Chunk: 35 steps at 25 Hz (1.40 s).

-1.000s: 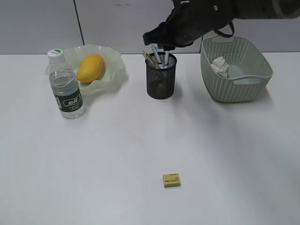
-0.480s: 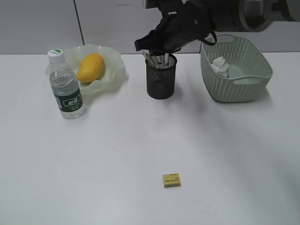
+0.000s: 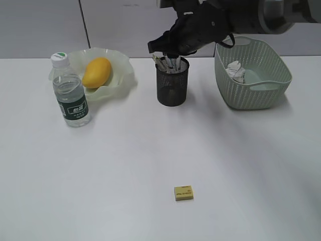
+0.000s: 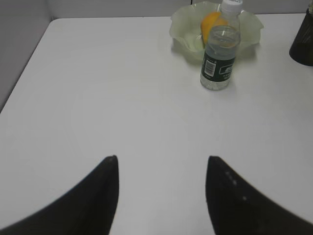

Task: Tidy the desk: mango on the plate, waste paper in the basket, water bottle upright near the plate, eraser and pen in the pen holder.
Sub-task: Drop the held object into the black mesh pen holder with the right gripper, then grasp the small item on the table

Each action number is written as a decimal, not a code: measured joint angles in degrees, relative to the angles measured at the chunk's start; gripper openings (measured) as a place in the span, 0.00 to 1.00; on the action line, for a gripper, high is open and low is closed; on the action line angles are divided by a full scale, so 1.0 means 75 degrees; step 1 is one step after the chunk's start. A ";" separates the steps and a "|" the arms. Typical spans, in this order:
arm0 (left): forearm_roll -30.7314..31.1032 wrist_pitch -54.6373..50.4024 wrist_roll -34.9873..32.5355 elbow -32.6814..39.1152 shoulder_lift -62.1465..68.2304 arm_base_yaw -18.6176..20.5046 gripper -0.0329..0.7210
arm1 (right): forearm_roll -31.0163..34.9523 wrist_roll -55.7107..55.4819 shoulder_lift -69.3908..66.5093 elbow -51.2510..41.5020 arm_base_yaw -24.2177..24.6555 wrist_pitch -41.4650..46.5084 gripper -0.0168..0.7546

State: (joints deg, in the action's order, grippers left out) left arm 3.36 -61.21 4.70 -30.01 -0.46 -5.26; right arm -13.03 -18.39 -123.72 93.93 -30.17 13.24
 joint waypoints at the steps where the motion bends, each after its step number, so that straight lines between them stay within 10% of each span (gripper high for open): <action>1: 0.0000 0.0000 0.0000 0.0000 0.0000 0.0000 0.62 | 0.0000 0.0000 0.0000 0.0000 0.0000 -0.0010 0.30; 12: 0.0000 0.0000 0.0000 0.0000 0.0000 0.0000 0.62 | 0.0043 0.0000 0.0000 0.0000 0.0000 -0.0140 0.71; 35: 0.0000 0.0000 0.0000 0.0000 0.0000 0.0000 0.62 | 0.0741 0.0740 0.1123 0.2264 0.0824 0.5261 0.60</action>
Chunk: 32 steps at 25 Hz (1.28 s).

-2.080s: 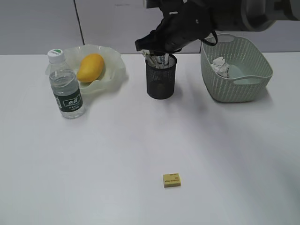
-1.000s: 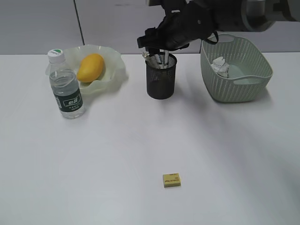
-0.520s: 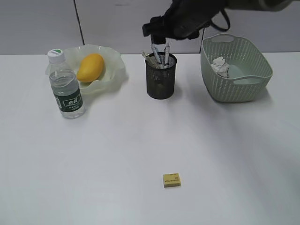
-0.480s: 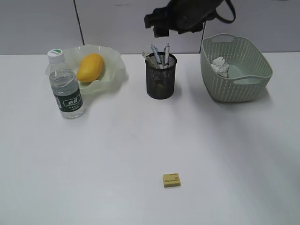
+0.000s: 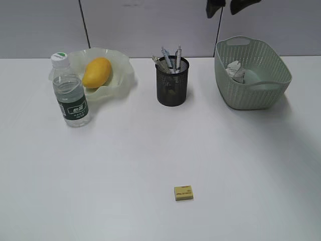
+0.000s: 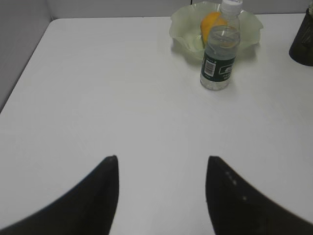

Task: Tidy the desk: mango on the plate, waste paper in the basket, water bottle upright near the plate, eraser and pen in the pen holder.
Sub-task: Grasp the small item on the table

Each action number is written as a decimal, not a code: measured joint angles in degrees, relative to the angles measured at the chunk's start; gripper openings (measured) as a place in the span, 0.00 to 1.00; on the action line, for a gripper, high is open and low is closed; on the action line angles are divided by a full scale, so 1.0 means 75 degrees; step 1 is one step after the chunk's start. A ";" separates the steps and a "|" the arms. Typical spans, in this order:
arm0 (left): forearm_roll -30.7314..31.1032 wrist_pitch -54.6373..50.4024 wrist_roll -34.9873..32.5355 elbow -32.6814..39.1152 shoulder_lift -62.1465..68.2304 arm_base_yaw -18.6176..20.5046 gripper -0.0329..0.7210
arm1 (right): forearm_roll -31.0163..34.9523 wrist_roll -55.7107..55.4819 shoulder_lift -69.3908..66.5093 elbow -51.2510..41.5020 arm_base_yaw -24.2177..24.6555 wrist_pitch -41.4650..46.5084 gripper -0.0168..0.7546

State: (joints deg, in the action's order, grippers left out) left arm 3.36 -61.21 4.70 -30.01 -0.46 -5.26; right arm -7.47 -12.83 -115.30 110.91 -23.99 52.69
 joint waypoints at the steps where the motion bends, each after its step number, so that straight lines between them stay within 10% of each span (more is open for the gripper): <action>1: 0.0000 0.0000 0.0000 0.0000 0.0000 0.0000 0.62 | 0.0087 0.0172 0.0000 0.0051 0.0182 0.0141 0.60; 18: 0.0000 0.0000 0.0000 0.0000 0.0000 0.0000 0.62 | 0.0909 0.1386 0.0000 0.0098 0.2542 0.1633 0.60; 32: 0.0000 0.0000 0.0000 0.0000 0.0000 0.0000 0.62 | 0.1264 0.2064 0.0729 -0.0768 0.2668 0.2188 0.60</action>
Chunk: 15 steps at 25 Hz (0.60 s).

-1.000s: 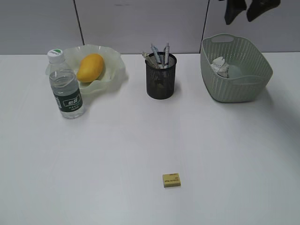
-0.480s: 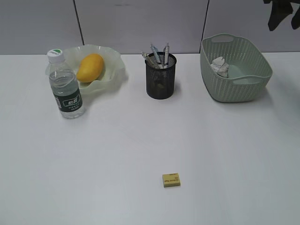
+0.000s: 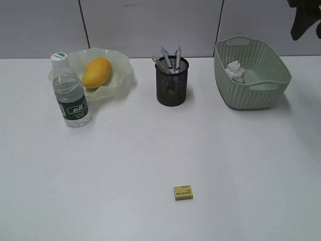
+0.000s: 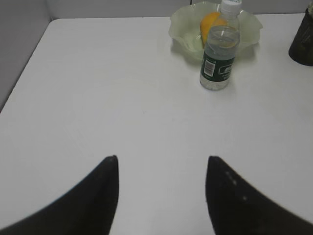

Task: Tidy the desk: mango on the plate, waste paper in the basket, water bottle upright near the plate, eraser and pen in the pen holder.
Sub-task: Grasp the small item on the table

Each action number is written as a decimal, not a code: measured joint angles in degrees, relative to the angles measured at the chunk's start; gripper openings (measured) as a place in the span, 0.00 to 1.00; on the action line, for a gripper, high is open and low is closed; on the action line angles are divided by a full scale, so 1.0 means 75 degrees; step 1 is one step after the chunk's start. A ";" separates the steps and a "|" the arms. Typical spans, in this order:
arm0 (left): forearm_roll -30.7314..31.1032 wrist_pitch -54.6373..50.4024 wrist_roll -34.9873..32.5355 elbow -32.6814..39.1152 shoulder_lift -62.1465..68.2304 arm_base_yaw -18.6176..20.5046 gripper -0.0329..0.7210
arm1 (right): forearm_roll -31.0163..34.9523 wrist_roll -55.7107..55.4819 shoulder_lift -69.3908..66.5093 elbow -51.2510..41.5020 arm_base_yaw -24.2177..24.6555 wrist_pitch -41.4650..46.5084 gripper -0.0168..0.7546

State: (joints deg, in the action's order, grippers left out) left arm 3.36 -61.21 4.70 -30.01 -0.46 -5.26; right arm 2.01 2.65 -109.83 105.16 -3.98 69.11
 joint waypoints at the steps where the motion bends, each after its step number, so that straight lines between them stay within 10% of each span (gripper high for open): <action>1: 0.0000 0.0000 0.0000 0.0000 0.0000 0.0000 0.62 | 0.0016 0.0000 0.0285 -0.0369 0.0000 0.0000 0.60; 15: 0.0000 0.0000 0.0000 0.0000 0.0000 0.0000 0.62 | 0.0083 0.0065 0.5229 -0.5282 0.0000 0.0015 0.60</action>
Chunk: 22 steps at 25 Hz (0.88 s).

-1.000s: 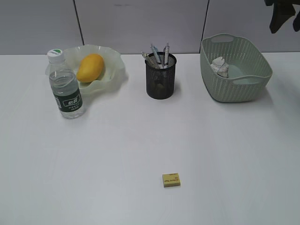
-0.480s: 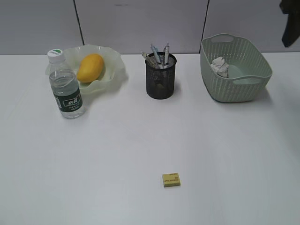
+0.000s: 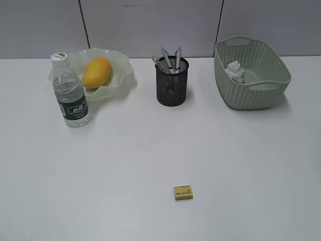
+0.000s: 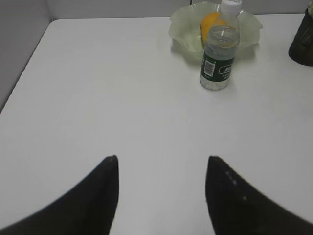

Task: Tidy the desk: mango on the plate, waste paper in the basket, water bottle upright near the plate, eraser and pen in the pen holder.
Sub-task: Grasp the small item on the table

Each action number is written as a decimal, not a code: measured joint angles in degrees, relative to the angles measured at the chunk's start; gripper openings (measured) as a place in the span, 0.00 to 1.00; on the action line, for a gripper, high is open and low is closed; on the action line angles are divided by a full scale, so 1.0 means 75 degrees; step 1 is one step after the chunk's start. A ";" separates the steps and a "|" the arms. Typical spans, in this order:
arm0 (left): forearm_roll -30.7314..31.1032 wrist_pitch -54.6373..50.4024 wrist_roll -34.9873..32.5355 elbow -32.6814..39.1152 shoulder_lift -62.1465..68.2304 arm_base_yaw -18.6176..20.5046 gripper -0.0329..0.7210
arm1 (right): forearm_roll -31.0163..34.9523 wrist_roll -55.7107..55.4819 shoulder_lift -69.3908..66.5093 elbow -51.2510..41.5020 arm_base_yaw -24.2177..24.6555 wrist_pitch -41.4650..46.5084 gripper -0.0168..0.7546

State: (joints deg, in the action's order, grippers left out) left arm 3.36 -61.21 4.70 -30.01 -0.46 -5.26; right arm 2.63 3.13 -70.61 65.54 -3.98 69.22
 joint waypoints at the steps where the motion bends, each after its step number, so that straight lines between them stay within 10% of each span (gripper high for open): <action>1: 0.0000 0.0000 0.0000 0.0000 0.0000 0.0000 0.62 | 0.0007 0.0016 0.0363 -0.0227 0.0000 0.0006 0.60; 22: 0.0000 0.0000 0.0000 0.0000 0.0000 0.0000 0.62 | -0.0190 0.0047 0.7817 -0.3555 0.0000 -0.0335 0.60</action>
State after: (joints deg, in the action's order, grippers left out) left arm 3.36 -61.21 4.70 -30.01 -0.46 -5.26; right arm 1.21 3.48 -11.98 38.88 -3.98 66.70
